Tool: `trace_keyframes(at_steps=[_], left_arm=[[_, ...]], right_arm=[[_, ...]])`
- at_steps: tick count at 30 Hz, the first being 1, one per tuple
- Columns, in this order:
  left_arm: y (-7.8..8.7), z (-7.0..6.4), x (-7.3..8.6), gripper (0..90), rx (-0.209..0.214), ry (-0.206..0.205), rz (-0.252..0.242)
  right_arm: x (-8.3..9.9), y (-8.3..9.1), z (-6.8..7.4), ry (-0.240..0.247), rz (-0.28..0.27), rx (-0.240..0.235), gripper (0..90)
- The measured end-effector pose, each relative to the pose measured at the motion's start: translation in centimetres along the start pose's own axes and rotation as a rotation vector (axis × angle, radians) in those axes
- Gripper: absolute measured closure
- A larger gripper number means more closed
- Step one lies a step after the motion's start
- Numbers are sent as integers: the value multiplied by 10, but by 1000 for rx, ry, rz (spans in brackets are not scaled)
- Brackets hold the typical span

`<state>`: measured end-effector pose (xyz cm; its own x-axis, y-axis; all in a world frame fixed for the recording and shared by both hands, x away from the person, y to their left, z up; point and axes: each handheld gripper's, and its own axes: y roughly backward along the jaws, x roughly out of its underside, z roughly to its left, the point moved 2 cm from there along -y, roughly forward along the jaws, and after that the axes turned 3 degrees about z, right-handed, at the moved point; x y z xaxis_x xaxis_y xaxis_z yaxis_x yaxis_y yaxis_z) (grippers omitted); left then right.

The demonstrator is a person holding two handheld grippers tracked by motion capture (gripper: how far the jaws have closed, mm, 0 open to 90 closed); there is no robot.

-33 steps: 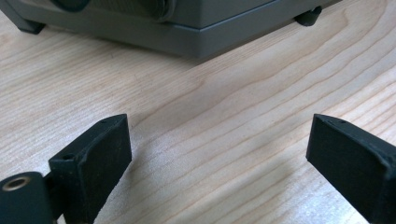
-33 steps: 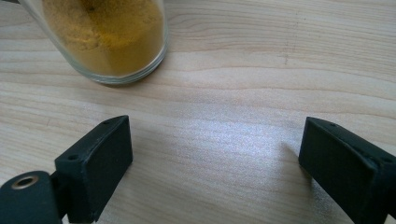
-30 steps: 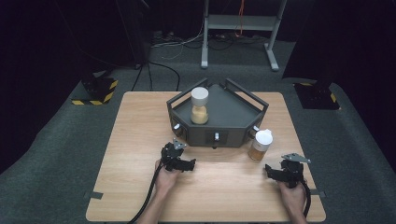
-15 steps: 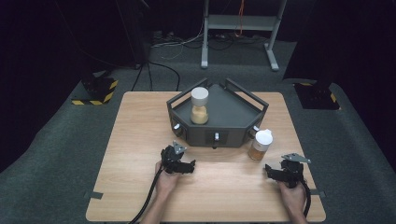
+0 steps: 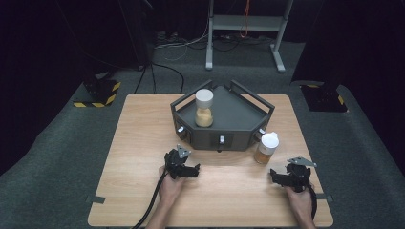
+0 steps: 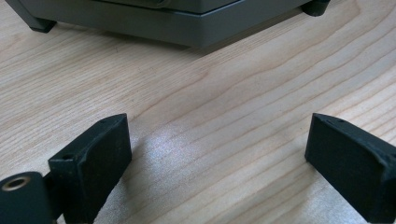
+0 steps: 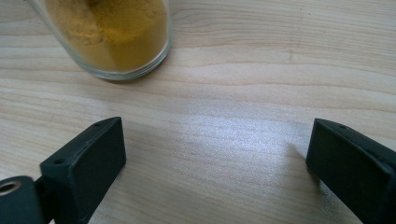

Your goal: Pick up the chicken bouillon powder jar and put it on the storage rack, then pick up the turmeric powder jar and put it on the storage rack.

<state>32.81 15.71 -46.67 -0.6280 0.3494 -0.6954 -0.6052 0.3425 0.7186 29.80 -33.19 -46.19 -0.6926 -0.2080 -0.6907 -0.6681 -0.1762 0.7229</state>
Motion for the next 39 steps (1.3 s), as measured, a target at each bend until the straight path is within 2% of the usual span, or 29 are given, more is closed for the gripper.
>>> trace_keyframes(at_steps=[12, 19, 24, 33, 39], left_arm=[[0, 1, 0, 69, 2, 0, 1], [0, 1, 0, 69, 3, 0, 1], [0, 1, 0, 69, 3, 1, 1], [0, 1, 0, 69, 2, -1, 1], [0, 1, 0, 70, 2, -1, 1]], right_arm=[[0, 0, 2, -10, 0, 10, 35], [1, 2, -1, 6, 4, -8, 31], [1, 4, -2, 15, 9, -35, 31], [-2, 6, 0, 25, -18, -100, 42], [-8, 4, 3, 41, -21, -121, 44]])
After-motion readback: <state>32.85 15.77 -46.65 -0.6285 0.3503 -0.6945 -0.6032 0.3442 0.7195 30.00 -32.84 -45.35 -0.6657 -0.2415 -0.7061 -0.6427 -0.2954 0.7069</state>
